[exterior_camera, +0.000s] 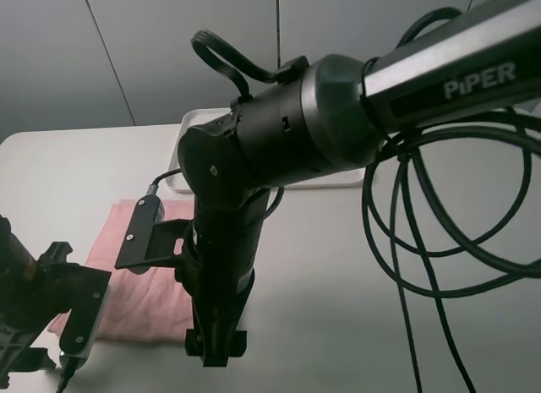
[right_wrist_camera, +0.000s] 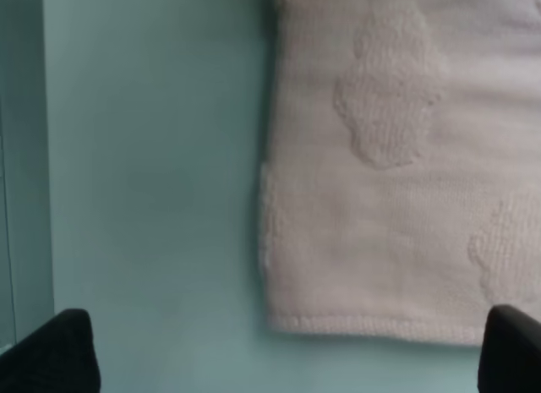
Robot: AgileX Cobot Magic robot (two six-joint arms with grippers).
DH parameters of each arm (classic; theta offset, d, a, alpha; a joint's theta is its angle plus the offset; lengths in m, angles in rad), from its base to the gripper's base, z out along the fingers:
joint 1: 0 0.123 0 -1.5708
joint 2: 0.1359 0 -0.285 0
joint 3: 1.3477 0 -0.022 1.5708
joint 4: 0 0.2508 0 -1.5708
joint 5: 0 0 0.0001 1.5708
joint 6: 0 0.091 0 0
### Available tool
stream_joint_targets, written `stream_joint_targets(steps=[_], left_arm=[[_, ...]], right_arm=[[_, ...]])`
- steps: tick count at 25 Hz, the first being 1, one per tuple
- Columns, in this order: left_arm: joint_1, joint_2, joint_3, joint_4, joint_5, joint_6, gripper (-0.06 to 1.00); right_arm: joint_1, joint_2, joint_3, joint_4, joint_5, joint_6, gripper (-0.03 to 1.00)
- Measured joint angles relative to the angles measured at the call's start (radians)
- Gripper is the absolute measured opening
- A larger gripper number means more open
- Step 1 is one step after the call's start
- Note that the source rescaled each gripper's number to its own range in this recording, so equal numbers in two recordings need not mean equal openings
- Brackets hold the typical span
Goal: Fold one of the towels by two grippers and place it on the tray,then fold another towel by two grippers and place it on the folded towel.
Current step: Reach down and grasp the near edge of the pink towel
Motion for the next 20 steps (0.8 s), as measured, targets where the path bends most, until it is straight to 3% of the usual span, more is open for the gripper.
stream_joint_targets(steps=[12,17,20], left_arm=[[0.000,0.000,0.000,0.000,-0.002,0.000,0.98],[0.000,0.000,0.000,0.000,-0.005,0.000,0.98],[0.000,0.000,0.000,0.000,-0.007,0.000,0.98]], right_arm=[[0.042,0.085,-0.002,-0.018,-0.038,-0.004,0.96],[0.070,0.106,-0.002,-0.095,-0.049,0.039,0.94],[0.077,0.115,-0.002,-0.146,-0.052,0.084,0.86]])
